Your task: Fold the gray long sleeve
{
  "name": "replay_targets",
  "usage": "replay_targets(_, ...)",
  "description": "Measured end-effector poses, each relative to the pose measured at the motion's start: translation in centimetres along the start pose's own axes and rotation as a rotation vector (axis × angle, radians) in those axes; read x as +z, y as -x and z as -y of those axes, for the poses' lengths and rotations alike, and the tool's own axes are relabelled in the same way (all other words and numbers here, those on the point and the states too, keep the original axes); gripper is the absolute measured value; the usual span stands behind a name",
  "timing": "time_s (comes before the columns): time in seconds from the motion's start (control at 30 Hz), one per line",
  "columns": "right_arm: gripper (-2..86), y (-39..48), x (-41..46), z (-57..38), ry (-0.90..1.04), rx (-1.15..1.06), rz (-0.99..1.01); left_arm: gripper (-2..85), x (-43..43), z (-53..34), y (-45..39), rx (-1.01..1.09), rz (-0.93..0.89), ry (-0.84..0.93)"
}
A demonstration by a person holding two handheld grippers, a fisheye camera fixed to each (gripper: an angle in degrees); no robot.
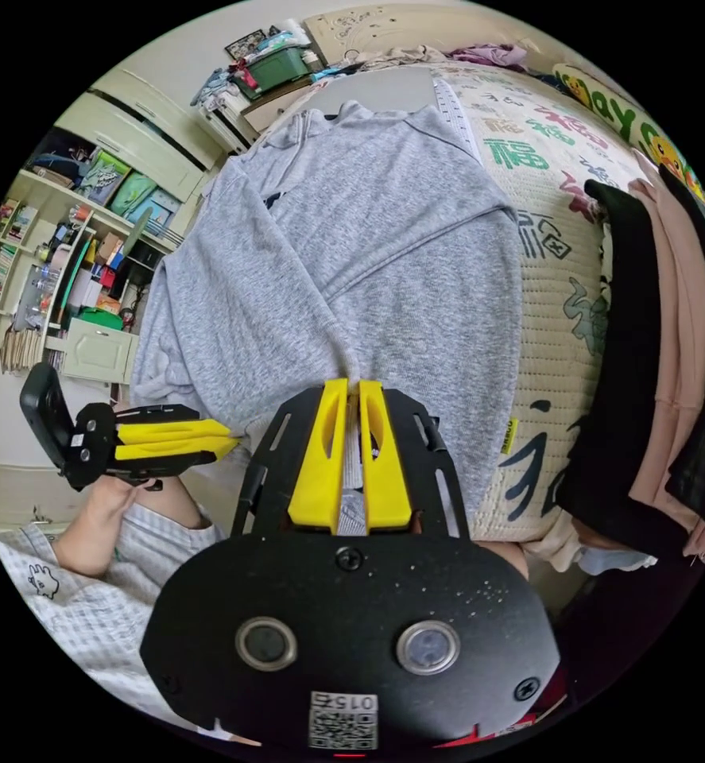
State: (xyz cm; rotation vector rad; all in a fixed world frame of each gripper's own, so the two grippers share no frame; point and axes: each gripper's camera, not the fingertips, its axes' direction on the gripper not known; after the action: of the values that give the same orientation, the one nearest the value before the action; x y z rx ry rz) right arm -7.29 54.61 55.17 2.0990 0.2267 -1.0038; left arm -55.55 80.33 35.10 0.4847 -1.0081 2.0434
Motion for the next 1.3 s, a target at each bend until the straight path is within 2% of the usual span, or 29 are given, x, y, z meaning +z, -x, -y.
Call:
replay_targets(0.23, 6.2, -0.1, 0.4, 0.2, 0.054, -0.061, 0.049, -0.2, -1.4, -0.8, 1.1, 0.002, -0.039, -0.004)
replay_targets(0.33, 6.8, -0.6, -1.0, 0.1, 0.024, -0.113, 0.046, -0.1, -5.7, -2.7, 3.3, 0.02, 0.02, -0.097)
replay_targets(0.5, 5.5, -2.5, -4.6, 4.8, -0.109, -0.09, -0.065, 3.0, -14.2, -1.9, 14.9, -0.093, 0.28, -0.211)
replay_targets(0.57, 6.5, -2.7, -5.5, 8.0, -0.156, -0.099, -0.049, 4.8, -16.0, 0.1, 19.8, -0.15, 0.305, -0.244)
replay_targets(0.67, 8.8, -2.1, -6.0, 14.5, -0.198, -0.14, -0.02, 6.1, -17.8, 3.4, 27.7, -0.229, 0.24, -0.376)
replay_targets(0.73, 10.5, -1.6, -5.5, 18.8, -0.199, -0.166, -0.019, 6.5, -17.3, 5.7, 32.8, -0.315, 0.194, -0.378)
replay_targets(0.87, 12.7, -1.6, -3.5, 27.3, -0.238, -0.148, 0.024, 7.2, -13.2, 9.7, 42.3, -0.464, 0.201, -0.264)
replay_targets(1.1, 16.3, -3.0, -0.2, 36.5, -0.208, -0.037, -0.16, 10.4, -8.1, 12.2, 50.9, -0.536, 0.131, -0.288)
replay_targets(1.23, 13.1, -4.2, 1.2, 38.2, -0.117, -0.019, -0.126, 7.4, -5.3, 13.0, 52.8, -0.497, 0.131, -0.197)
replay_targets(1.3, 6.3, -4.0, 1.5, 38.5, -0.078, 0.014, -0.233, 3.2, -4.2, 13.1, 52.8, -0.44, 0.147, -0.181)
